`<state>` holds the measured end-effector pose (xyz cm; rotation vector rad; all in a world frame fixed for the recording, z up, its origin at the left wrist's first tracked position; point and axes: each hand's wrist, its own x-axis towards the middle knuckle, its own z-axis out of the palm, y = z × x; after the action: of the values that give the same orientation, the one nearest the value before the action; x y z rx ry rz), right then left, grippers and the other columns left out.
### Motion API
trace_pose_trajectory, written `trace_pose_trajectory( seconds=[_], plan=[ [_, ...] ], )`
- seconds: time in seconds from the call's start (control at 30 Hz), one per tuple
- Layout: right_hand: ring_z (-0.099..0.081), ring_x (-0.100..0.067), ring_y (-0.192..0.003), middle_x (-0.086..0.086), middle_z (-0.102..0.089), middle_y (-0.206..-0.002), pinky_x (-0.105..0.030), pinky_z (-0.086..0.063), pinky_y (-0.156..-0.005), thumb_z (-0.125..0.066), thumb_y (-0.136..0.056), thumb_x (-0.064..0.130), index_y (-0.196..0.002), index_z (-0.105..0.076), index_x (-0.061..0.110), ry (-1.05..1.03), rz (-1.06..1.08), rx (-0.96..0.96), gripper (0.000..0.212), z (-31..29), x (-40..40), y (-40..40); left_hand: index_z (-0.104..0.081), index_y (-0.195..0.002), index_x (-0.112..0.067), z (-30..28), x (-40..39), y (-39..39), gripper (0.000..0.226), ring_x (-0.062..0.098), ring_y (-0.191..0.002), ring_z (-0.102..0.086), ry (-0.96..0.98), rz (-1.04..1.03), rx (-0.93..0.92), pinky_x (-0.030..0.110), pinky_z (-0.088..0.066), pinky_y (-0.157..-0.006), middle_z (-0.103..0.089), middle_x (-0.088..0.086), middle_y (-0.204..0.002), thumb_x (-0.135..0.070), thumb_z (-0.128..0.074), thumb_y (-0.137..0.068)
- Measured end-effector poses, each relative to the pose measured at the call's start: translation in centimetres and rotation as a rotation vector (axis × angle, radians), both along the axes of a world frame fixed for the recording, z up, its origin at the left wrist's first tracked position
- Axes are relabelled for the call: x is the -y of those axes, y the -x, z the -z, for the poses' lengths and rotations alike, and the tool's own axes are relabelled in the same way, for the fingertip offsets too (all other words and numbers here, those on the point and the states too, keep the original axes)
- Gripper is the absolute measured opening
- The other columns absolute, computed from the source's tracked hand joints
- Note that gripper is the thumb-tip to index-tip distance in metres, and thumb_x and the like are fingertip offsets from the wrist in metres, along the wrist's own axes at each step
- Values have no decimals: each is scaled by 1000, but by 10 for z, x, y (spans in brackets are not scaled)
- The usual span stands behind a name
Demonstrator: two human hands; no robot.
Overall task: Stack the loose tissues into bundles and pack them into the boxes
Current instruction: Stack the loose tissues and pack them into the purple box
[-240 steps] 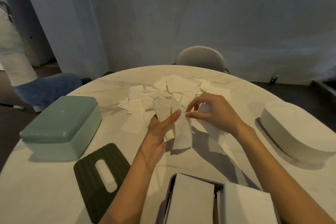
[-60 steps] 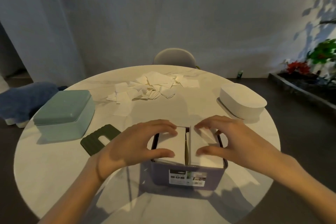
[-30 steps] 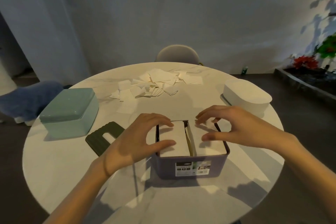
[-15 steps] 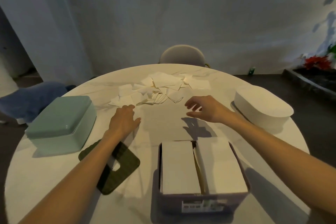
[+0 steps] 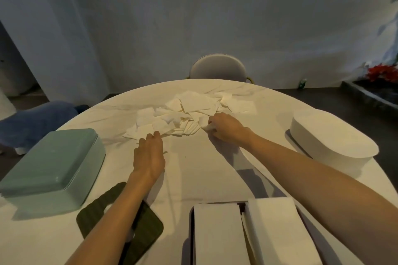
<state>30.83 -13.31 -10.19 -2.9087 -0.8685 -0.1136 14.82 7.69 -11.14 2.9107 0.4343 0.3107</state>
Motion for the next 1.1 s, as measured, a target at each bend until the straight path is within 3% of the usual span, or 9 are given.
trace_pose_trajectory(
  seconds=[0.1,0.2,0.33,0.43,0.57,0.67,0.77,0.83,1.1],
  plan=[
    [-65,-29,-99,-11,-70,-112,-33,-47,-77,-60,-97,20,-111,-66,11,-61,2,78,18,0,11,9,-56,-119,-3,2,-4,0,22,33,-103,-57,61,-43,91,42,-49,-83,-61,18,-116,-2,-56,-97],
    [-63,-23,-93,-11,-72,-112,-25,-44,-77,-62,-99,28,-112,-69,9,-346,39,-16,24,-9,25,25,-60,-95,-8,-2,-2,3,6,28,-84,-59,146,-22,281,41,-51,-72,-66,13,-95,-12,-60,-99],
    [-64,-19,-96,-3,-68,-111,-17,-48,-74,-65,-98,30,-117,-69,12,-607,36,-190,27,-39,44,59,-58,-111,-9,-19,17,10,21,17,-92,-62,871,144,398,24,-52,-75,-64,4,-103,-27,-64,-101],
    [-69,-10,-90,12,-66,-109,-12,-53,-65,-67,-95,35,-122,-65,27,-767,-31,-382,28,-59,59,91,-57,-133,-7,-14,29,10,55,36,-113,-67,1241,266,317,56,-57,-95,-68,17,-123,-47,-66,-96],
    [-70,-10,-92,8,-71,-110,-21,-59,-78,-67,-83,50,-123,-69,25,-842,-136,-521,47,-77,71,118,-70,-125,-21,-12,50,11,31,22,-112,-70,1253,196,259,47,-56,-100,-74,2,-121,-36,-64,-99],
    [-66,-11,-84,7,-72,-96,-18,-56,-75,-69,-84,50,-112,-75,21,-776,-154,-570,41,-78,68,126,-75,-117,-12,-15,65,15,23,16,-97,-74,1425,180,126,31,-59,-82,-77,8,-115,-26,-64,-103],
    [-65,-7,-81,13,-70,-92,-15,-55,-73,-72,-91,40,-106,-75,24,-579,-163,-413,22,-69,62,128,-72,-117,-1,-22,76,25,28,25,-98,-73,1589,140,-4,38,-59,-89,-75,17,-112,-23,-63,-103],
    [-66,-8,-86,14,-70,-99,-17,-58,-78,-79,-85,38,-110,-73,27,-534,-166,-386,28,-62,62,130,-68,-120,3,-24,80,31,29,29,-100,-70,1655,94,-55,43,-55,-97,-73,23,-113,-19,-56,-106],
    [-69,-13,-81,8,-72,-94,-22,-59,-78,-84,-82,27,-104,-74,25,-534,-138,-380,25,-42,64,142,-66,-112,-3,-31,94,54,28,21,-82,-69,1604,54,-156,28,-58,-64,-71,15,-96,-23,-47,-110]
  ],
)
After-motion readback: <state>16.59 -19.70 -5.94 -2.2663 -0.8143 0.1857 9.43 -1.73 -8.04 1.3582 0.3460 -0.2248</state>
